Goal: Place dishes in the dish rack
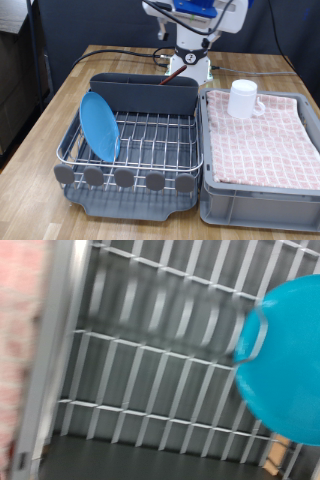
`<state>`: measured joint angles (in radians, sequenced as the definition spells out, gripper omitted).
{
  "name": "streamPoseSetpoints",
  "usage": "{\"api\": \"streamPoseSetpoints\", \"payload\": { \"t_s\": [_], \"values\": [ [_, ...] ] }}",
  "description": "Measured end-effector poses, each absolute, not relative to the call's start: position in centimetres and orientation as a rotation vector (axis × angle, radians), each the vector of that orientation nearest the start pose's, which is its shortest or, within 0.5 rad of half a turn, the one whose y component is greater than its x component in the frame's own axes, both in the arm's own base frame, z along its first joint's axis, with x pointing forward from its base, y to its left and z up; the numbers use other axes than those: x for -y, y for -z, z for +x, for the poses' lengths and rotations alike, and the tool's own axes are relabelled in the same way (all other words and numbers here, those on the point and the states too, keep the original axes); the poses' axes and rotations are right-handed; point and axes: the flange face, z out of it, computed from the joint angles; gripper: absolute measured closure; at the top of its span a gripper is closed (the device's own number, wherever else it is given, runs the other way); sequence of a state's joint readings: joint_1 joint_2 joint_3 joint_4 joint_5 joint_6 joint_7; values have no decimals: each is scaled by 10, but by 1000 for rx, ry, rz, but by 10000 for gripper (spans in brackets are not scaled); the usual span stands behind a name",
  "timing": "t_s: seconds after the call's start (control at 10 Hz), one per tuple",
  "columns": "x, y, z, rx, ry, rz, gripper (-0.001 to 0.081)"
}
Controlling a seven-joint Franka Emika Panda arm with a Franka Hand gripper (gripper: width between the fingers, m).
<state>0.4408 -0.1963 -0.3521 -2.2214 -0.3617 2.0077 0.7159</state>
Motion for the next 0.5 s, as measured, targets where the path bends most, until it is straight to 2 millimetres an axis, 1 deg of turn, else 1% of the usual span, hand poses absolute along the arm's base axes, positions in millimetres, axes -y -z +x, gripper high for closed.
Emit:
{"api": "streamPoseSetpoints", "payload": {
  "t_s": [0.2, 0.5],
  "values": [
    [-50, -454, 481, -690, 118, -3292, 3],
    [-99, -456, 463, -661, 159, -3273, 3]
  ]
}}
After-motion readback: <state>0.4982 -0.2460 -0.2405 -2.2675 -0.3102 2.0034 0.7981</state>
